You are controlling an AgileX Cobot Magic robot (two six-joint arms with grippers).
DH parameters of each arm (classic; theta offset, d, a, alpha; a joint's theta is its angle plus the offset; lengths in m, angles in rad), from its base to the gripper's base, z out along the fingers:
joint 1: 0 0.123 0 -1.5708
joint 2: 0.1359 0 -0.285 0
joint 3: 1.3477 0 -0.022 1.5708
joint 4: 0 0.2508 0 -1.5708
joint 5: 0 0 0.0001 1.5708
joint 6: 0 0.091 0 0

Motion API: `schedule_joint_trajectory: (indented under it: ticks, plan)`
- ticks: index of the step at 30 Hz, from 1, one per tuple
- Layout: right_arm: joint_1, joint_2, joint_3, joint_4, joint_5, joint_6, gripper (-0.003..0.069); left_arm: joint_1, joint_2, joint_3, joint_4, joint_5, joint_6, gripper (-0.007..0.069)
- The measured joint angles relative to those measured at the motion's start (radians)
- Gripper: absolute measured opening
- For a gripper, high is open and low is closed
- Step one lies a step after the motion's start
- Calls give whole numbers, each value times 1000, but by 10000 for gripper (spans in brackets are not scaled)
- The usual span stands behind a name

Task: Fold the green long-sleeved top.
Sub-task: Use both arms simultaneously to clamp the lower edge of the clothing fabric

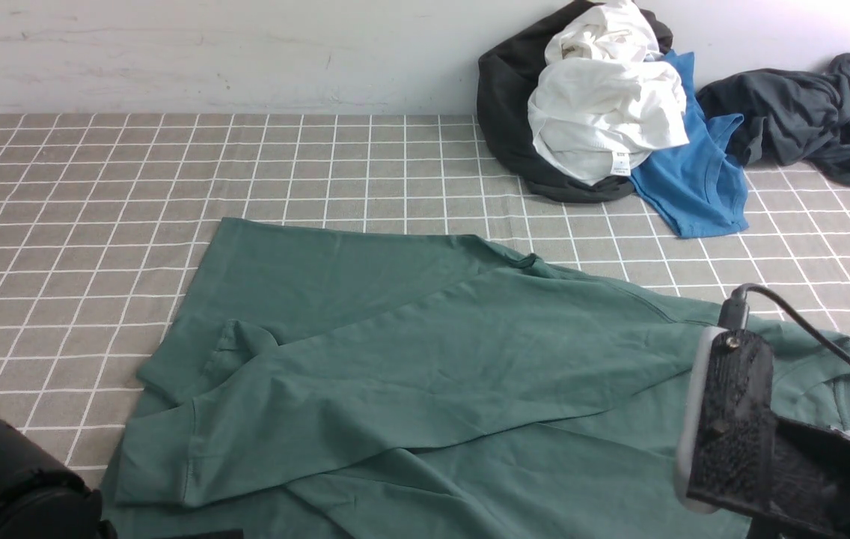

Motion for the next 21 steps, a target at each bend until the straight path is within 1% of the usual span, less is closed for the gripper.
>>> schedule_joint_trajectory:
  ticks: [1, 2, 5, 8, 9, 11, 15, 21]
  plan:
    - [0, 0, 1, -1, -1, 0, 38, -1, 5, 17, 18, -13, 1, 563]
    - [0, 0, 1, -1, -1, 0, 39, -1, 6, 21, 21, -16, 1, 564]
    - [0, 0, 1, -2, -4, 3, 42, -1, 19, 42, 90, -60, -3, 573]
    - [0, 0, 1, -3, -4, 3, 42, -1, 29, 46, 177, -125, -59, 573]
    - [0, 0, 1, -3, -4, 3, 42, -1, 30, 47, 177, -128, -63, 573]
    - [0, 0, 1, -3, -4, 3, 42, -1, 47, 46, 222, -159, -118, 573]
    - [0, 0, 2, -3, -4, 3, 42, -1, 87, 46, 232, -169, -143, 573]
    - [0, 0, 2, -3, 7, 3, 42, -1, 94, 44, 212, -132, -135, 573]
